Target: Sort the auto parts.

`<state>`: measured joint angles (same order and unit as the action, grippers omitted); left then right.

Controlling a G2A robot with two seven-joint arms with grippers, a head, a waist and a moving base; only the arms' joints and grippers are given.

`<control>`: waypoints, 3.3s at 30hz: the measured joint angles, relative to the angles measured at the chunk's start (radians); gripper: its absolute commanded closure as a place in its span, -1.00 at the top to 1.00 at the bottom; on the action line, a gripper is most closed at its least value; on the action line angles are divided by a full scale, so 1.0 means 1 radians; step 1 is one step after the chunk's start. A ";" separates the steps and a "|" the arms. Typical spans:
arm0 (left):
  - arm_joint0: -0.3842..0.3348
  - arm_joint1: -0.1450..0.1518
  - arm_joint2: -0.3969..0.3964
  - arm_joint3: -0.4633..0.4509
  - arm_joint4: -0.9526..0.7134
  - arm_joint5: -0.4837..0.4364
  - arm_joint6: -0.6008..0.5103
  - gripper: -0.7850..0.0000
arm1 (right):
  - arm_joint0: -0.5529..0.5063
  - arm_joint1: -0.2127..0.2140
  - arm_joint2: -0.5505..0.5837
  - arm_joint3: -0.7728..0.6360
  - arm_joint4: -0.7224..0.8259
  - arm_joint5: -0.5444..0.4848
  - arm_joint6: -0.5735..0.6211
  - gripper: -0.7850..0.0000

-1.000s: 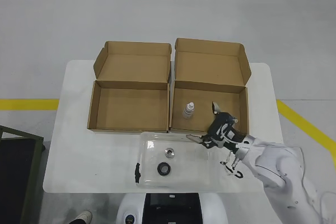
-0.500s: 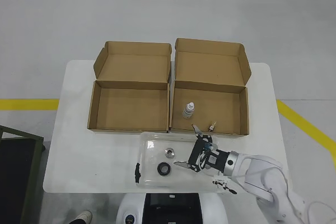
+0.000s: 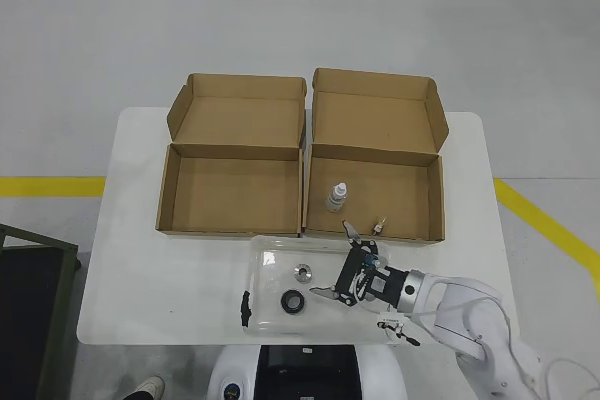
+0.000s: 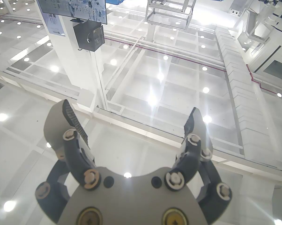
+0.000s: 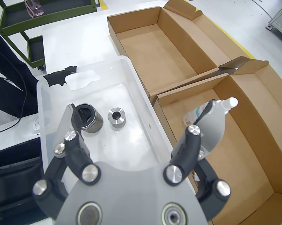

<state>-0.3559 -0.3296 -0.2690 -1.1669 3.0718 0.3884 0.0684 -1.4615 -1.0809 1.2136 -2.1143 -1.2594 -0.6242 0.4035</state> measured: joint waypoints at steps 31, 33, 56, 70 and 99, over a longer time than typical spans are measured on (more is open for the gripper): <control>0.000 0.000 0.000 0.000 0.000 0.000 0.000 1.00 | 0.183 -0.005 -0.237 0.167 -0.120 -0.280 0.013 0.80; 0.000 0.000 0.000 0.000 0.000 0.000 0.000 1.00 | 0.195 -0.006 -0.246 0.174 -0.123 -0.281 0.013 0.76; 0.000 0.000 0.000 0.000 0.000 0.000 0.000 1.00 | 0.291 -0.014 -0.329 0.272 -0.131 -0.334 0.043 0.00; 0.000 0.000 0.000 0.000 0.000 0.000 0.000 1.00 | 0.338 -0.027 -0.387 0.347 -0.138 -0.315 0.043 0.04; 0.000 0.000 0.000 0.000 0.000 0.000 0.000 1.00 | 0.319 -0.017 -0.355 0.258 -0.026 -0.258 0.080 -1.00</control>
<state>-0.3559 -0.3296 -0.2690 -1.1669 3.0718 0.3884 0.0684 -1.1429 -1.0980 0.8590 -1.8561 -1.2850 -0.8818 0.4837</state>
